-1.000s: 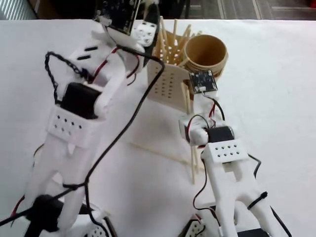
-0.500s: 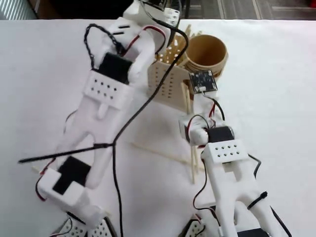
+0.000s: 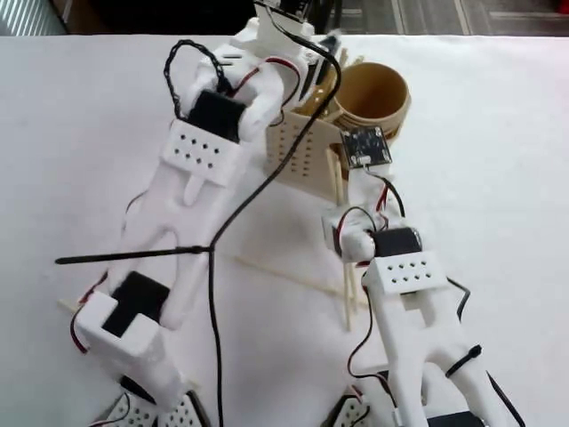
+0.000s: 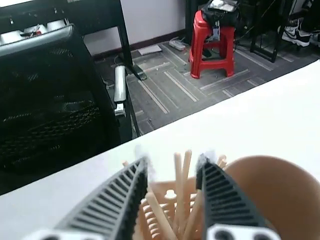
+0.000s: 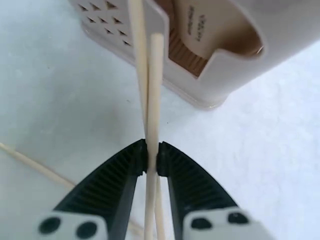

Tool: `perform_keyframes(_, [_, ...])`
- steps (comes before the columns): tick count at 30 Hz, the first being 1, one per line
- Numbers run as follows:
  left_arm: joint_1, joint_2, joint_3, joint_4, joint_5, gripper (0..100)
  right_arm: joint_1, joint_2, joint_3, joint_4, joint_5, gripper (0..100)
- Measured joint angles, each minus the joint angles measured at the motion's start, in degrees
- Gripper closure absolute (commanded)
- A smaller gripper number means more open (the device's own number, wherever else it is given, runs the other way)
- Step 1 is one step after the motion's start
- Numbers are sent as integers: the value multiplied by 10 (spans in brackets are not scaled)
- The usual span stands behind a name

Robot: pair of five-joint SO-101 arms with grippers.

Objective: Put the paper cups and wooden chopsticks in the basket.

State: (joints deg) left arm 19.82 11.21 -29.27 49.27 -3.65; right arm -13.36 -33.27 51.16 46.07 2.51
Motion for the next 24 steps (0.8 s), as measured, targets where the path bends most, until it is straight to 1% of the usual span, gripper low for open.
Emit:
perform_keyframes(6, [-15,-77,0,78,0,823,0,0,0,0,0,981])
perform_keyframes(10, [-28,-144,0,154,-3,823,0,0,0,0,0,981])
perform_keyframes(16, [-47,-237,0,285,-85,823,0,0,0,0,0,981])
perform_keyframes(20, [-66,-288,-1,355,-98,823,0,0,0,0,0,981])
perform_keyframes(24, [-70,-331,-5,418,-100,827,0,0,0,0,0,981])
